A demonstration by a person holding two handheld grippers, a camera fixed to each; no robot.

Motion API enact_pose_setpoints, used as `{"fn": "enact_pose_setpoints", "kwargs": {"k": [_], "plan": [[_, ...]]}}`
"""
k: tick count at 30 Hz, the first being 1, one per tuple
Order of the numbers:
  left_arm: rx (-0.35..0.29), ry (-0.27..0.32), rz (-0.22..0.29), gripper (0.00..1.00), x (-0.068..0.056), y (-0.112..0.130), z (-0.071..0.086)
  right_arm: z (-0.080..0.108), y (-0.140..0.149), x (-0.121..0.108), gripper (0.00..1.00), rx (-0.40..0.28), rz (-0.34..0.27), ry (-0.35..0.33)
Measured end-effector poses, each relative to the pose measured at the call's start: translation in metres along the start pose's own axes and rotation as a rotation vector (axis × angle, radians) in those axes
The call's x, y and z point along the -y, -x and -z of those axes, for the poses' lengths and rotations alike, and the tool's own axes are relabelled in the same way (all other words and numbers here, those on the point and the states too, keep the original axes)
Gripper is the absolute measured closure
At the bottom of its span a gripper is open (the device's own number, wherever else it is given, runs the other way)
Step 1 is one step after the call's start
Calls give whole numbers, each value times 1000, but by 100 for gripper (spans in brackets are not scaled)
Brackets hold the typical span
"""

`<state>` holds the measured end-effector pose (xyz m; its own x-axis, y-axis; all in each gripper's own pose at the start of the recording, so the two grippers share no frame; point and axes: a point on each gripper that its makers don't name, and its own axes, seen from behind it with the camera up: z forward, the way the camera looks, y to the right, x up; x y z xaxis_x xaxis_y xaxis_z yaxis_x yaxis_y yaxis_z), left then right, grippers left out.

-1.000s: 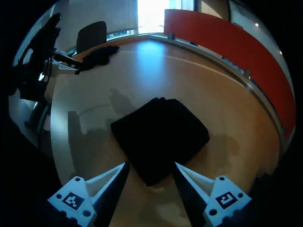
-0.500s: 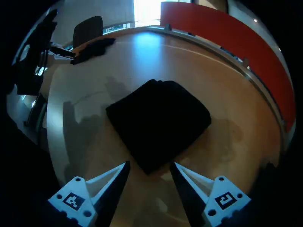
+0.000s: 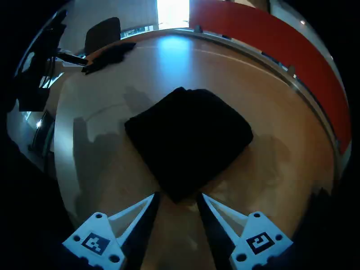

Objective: Fold towel

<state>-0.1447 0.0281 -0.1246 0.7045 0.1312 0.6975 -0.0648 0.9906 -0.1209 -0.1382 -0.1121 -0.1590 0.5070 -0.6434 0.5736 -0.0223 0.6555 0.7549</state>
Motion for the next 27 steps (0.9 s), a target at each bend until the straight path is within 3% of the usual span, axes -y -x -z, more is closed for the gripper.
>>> {"fn": "enact_pose_setpoints", "kwargs": {"k": [11, 15, 20, 27], "plan": [[0, -2, 0, 7, 1, 1, 1, 0, 2, -3, 76, 6, -29, 7], [-1, -2, -1, 7, 1, 1, 1, 0, 3, -3, 79, 6, -32, 6], [0, -2, -2, 7, 1, 1, 0, 1, 3, -4, 93, 3, -21, 18], [-3, -1, 0, 7, 2, 1, 0, 2, -1, -8, 96, -11, -10, 40]]}}
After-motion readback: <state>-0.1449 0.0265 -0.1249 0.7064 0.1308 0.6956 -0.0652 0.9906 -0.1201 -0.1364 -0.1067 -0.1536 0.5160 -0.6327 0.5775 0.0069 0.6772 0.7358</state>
